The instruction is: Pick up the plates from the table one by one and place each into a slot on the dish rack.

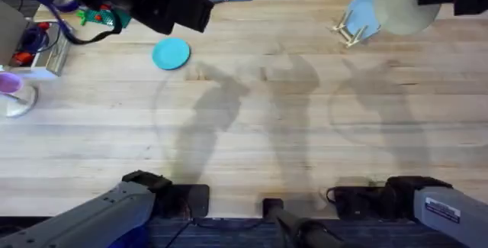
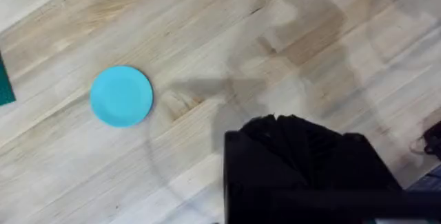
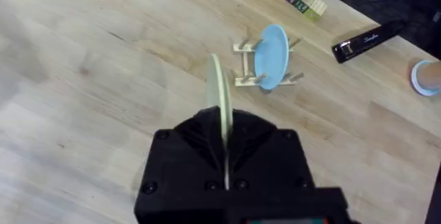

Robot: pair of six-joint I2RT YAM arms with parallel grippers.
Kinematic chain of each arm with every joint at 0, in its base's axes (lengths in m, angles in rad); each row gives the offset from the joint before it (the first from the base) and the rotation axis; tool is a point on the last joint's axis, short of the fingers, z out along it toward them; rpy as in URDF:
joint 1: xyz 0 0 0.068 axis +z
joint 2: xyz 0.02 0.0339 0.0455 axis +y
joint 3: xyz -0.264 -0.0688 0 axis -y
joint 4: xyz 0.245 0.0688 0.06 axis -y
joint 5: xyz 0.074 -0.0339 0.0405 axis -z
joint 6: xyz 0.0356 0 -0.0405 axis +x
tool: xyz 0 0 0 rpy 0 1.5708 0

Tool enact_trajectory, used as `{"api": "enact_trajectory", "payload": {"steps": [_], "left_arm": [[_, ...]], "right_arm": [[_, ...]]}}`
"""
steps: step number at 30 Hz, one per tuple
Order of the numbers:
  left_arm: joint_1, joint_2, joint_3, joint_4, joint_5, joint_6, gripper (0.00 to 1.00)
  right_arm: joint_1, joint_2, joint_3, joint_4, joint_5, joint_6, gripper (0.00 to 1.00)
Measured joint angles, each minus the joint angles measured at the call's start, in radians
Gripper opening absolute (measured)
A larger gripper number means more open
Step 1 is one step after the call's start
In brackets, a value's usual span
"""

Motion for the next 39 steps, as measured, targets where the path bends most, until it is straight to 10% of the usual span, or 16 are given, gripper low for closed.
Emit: {"api": "enact_trajectory", "payload": {"steps": [4,9,11,39], "left_arm": [[0.000,-0.004,0.000,-0.003,-0.012,0.000,0.052],[0.000,-0.004,0.000,-0.032,-0.017,0.004,0.839],[0.000,-0.004,0.000,-0.053,-0.018,0.001,0.981],[0.000,-0.004,0.000,-0.104,-0.018,0.001,0.993]], "right_arm": [[0.000,0.000,0.000,0.000,0.004,-0.004,0.031],[0.000,0.000,0.000,0.000,0.007,-0.007,0.031],[0.000,0.000,0.000,0.000,0.007,-0.007,0.031],[-0.037,0.000,0.000,0.025,0.011,-0.115,0.031]]}}
